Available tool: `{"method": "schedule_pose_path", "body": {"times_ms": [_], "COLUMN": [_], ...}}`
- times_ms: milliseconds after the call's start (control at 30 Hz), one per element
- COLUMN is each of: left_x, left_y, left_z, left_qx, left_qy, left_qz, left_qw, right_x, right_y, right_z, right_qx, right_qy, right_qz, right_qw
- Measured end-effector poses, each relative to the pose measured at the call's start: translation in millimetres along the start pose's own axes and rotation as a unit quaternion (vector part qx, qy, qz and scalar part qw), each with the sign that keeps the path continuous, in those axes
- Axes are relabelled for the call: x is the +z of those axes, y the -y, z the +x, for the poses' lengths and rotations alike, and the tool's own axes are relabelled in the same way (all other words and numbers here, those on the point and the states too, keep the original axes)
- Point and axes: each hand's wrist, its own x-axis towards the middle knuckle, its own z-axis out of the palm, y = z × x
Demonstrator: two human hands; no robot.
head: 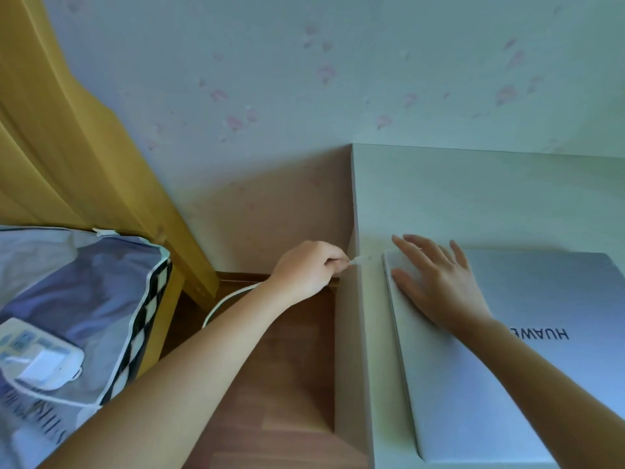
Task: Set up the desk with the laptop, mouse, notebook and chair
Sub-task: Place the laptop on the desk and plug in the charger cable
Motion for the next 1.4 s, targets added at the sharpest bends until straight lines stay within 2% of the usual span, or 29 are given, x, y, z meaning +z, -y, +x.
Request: {"method": "schedule_pose_path", "body": {"times_ms": [67, 233, 433, 900, 1133, 1300, 1400], "left_x": [13.1, 34.8, 50.7, 58.2, 66.5, 62.6, 58.3], "left_y": [-3.7, -11.3, -10.3, -9.1, -12.5, -14.3, -15.1], "left_z": [-4.3, 0.2, 8.7, 15.6, 15.5, 15.9, 16.2], "left_qx": [0.027, 0.087, 0.098, 0.149, 0.152, 0.148, 0.149], "left_qy": [-0.029, -0.142, -0.19, -0.207, -0.251, -0.237, -0.224], "left_qz": [0.022, 0.033, 0.009, 0.01, -0.017, 0.004, 0.08], "left_qw": [0.999, 0.986, 0.977, 0.967, 0.956, 0.96, 0.96], "right_x": [-3.3, -0.7, 1.9, 5.1, 6.5, 5.7, 5.6], "right_y": [-6.7, -5.9, -7.8, -8.4, -5.4, -4.2, -4.2], "right_z": [-2.8, -4.6, -4.7, -4.3, -3.4, -3.6, -3.2], "right_qx": [0.021, 0.02, 0.012, 0.002, -0.005, -0.011, -0.006], "right_qy": [0.034, 0.026, 0.003, -0.001, 0.009, 0.015, 0.013], "right_qz": [0.018, 0.018, 0.038, 0.039, 0.021, 0.01, 0.013], "right_qw": [0.999, 0.999, 0.999, 0.999, 1.0, 1.0, 1.0]}}
